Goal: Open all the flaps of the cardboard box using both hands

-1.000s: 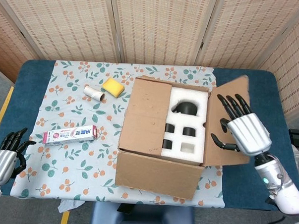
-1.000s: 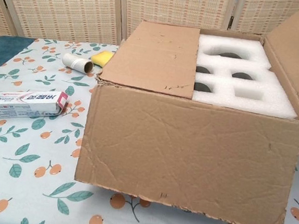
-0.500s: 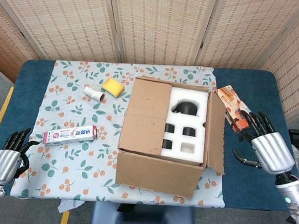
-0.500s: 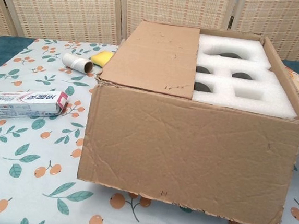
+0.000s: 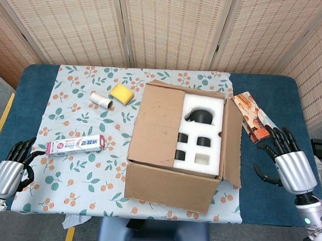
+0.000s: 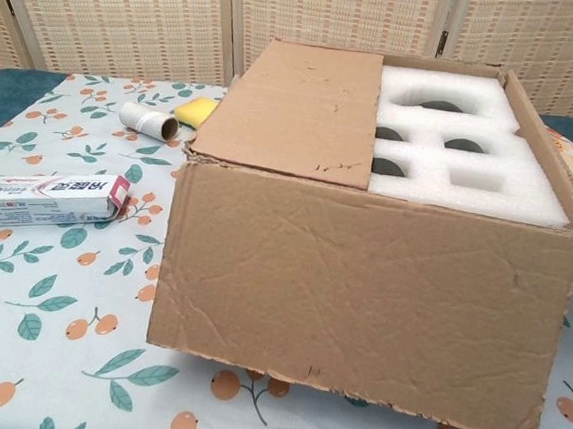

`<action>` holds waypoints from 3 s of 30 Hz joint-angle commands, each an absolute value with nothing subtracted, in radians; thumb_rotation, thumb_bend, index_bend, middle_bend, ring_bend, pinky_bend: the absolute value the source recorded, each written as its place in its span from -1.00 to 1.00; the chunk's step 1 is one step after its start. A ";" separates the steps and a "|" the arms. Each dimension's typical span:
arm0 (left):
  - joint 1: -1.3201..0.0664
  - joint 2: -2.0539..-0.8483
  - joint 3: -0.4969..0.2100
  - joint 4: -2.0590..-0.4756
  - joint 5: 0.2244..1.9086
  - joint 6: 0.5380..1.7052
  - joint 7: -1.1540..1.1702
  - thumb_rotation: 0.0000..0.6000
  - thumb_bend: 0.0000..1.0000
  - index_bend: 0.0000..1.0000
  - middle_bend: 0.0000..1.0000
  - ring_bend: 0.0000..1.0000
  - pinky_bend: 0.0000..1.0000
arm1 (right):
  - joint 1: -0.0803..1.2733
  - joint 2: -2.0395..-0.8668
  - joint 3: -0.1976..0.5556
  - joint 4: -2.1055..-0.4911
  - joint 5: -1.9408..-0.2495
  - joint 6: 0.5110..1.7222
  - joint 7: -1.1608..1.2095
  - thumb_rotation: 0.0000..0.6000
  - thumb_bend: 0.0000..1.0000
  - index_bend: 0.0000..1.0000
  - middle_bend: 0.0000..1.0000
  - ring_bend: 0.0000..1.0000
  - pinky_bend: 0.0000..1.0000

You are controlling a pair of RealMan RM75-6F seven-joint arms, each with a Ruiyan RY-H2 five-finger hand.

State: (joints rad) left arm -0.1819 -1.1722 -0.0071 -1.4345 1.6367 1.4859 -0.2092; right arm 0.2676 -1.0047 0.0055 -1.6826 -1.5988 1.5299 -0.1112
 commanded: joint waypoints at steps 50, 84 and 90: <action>-1.208 -1.411 -0.320 -1.499 1.153 0.531 0.259 1.00 1.00 -0.11 -1.00 -1.00 -1.00 | 0.067 -0.987 0.074 -1.493 -1.527 1.595 0.437 0.16 -0.07 -0.38 -1.00 -1.00 -1.00; -1.344 -1.506 -0.236 -1.367 1.125 0.600 0.297 1.00 1.00 -0.09 -1.00 -1.00 -1.00 | 0.071 -0.969 0.078 -1.470 -1.548 1.551 0.529 0.16 -0.07 -0.38 -1.00 -1.00 -1.00; -1.335 -1.484 -0.216 -1.403 1.097 0.665 0.394 1.00 1.00 -0.08 -1.00 -1.00 -1.00 | 0.073 -0.964 0.072 -1.468 -1.565 1.552 0.550 0.16 -0.07 -0.38 -1.00 -1.00 -1.00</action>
State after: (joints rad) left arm -1.3390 -1.4921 -0.2256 -1.3907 1.1092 0.6431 0.3627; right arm 0.0725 -0.9644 0.0720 -1.4681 -1.5652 1.5521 0.5495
